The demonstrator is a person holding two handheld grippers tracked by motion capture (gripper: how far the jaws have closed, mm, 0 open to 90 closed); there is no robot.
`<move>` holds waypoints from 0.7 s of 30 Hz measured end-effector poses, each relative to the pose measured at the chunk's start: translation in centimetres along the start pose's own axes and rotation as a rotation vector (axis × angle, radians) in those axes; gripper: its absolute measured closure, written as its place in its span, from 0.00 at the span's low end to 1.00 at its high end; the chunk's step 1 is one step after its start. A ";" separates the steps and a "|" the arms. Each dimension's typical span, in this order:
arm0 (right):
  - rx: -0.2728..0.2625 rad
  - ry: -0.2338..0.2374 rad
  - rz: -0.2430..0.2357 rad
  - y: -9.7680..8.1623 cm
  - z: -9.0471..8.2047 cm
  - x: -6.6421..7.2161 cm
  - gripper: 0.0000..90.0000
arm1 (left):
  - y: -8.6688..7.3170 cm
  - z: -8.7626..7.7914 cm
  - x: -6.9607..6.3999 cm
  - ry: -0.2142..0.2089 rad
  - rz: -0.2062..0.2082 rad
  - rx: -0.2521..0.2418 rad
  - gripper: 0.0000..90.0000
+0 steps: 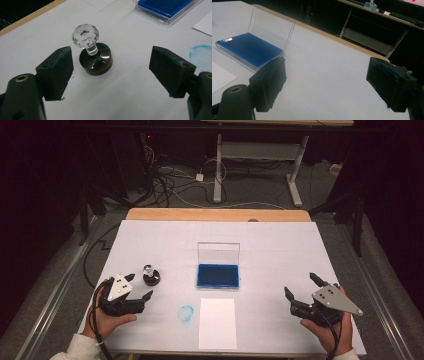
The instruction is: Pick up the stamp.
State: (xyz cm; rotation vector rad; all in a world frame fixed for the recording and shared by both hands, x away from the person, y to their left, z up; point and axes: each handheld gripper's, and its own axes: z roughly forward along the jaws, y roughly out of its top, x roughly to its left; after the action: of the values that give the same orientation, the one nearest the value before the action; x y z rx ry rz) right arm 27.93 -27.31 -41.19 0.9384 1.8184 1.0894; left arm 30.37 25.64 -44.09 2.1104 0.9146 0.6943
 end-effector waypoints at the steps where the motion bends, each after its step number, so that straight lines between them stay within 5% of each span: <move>1: 0.002 0.001 -0.004 0.0 0.0 0.0 0.18 | 0.0 -0.1 0.1 0.001 -0.001 0.003 0.21; 14: 0.017 0.021 -0.010 0.0 0.5 0.5 0.18 | 0.6 -0.4 1.6 -0.035 -0.068 0.080 0.22; 21: 0.026 0.030 -0.009 -0.1 0.9 0.6 0.18 | 2.9 0.5 2.9 -0.089 -0.055 0.137 0.22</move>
State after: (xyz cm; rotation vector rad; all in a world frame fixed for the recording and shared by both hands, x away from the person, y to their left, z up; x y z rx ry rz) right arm 28.52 -26.55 -41.72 0.9330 1.8631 1.0818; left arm 33.61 26.28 -41.55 2.2081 0.9918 0.5180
